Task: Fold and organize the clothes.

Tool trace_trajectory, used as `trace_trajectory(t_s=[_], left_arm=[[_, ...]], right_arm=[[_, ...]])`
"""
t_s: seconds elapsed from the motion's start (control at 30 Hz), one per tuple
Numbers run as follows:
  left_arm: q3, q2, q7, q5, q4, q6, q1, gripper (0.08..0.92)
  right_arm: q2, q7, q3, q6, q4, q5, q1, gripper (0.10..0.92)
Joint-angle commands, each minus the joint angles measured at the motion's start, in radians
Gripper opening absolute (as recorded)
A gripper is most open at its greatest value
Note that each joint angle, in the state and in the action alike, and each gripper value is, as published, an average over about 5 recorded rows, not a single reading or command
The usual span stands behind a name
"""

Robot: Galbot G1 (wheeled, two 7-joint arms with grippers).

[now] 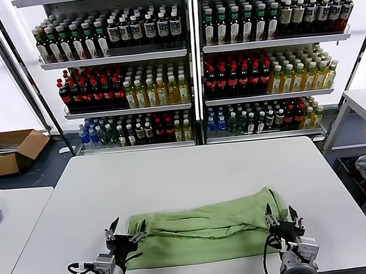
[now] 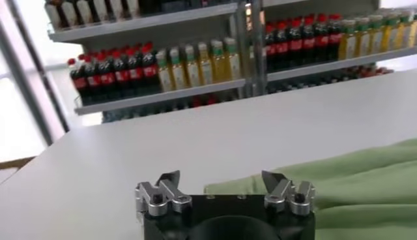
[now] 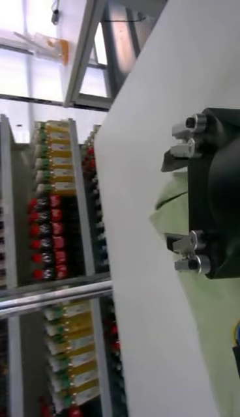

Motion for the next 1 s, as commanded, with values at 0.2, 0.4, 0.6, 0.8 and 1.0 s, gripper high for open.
trace_trajectory(t_s=[0.2, 0.4, 0.6, 0.8, 1.0], left_arm=[[-0.031, -0.11, -0.085, -0.127, 0.038, 0.052, 0.004, 0.822], [-0.028, -0.12, -0.078, -0.14, 0.04, 0.05, 0.018, 0.823], [-0.022, -0.121, -0.06, -0.142, 0.031, 0.047, 0.043, 0.805], [-0.018, -0.119, -0.029, -0.117, 0.036, 0.045, 0.064, 0.657], [-0.015, -0.121, -0.003, -0.105, 0.06, 0.042, 0.062, 0.484]], right_arm=[[-0.017, 0.023, 0.006, 0.028, 0.065, 0.009, -0.011, 0.821], [-0.024, 0.022, 0.011, 0.032, 0.056, 0.01, -0.022, 0.823], [-0.022, 0.025, 0.011, 0.035, 0.047, 0.01, -0.027, 0.823], [-0.018, 0.027, 0.005, 0.034, 0.041, 0.007, -0.027, 0.823], [-0.022, 0.028, 0.01, 0.029, 0.045, 0.009, -0.023, 0.823]])
